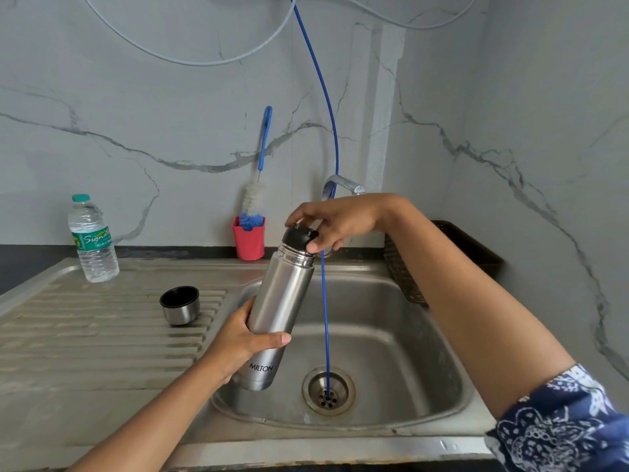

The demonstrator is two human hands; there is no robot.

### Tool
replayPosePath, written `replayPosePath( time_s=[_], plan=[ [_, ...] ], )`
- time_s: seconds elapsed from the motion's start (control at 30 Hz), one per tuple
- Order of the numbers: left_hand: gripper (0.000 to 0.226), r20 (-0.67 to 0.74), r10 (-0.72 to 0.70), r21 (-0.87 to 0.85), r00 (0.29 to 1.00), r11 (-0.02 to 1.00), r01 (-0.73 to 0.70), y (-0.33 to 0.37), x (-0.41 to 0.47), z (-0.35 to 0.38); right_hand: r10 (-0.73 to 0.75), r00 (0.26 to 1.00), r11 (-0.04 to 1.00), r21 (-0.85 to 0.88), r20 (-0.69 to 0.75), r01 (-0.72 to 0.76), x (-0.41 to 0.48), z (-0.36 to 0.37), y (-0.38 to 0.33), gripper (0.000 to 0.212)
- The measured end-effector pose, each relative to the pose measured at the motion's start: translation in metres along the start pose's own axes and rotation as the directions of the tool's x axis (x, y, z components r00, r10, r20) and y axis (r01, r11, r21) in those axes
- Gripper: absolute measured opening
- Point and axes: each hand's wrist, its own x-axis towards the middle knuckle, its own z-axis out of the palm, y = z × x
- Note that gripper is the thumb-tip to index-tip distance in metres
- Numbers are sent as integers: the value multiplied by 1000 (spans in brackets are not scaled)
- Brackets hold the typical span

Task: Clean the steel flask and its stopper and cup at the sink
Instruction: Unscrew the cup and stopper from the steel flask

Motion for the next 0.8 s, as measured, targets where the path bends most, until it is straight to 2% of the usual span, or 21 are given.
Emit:
replayPosePath(
  time_s=[0.07,0.13,0.23,0.3,0.33,0.43,0.5,0.63,0.8],
  plan=[
    [97,4,3,5,1000,1000,-3,0,1,-1,-7,1000,998,61,-9,7,-4,-3,5,73],
    [94,5,5,14,1000,1000,-5,0,1,-1,70,988,997,42,-134,-65,-4,1,-3,69],
    [87,2,13,34,1000,999,-13,0,1,0,224,931,944,-171,-289,-281,5,13,-22,80],
    [87,-4,22,49,1000,999,-22,1,0,-1,181,933,900,-330,-313,-285,13,17,-26,74],
    [88,-9,31,49,999,998,-31,4,-1,-2,153,941,904,-342,-301,-256,14,16,-27,66],
    [99,-35,43,25,998,999,-43,14,-3,-9,68,979,988,-126,-193,-93,7,5,-28,42],
    [102,-47,53,4,998,999,-53,21,-5,-17,-42,989,999,18,-139,45,2,-4,-27,37],
    [100,-72,47,-4,996,999,-48,33,-10,-35,-201,973,959,178,-110,218,7,-14,-29,43],
    [97,-152,65,-32,986,997,-70,43,-27,-61,-275,940,855,394,-203,336,21,-14,-45,49]
  ],
)
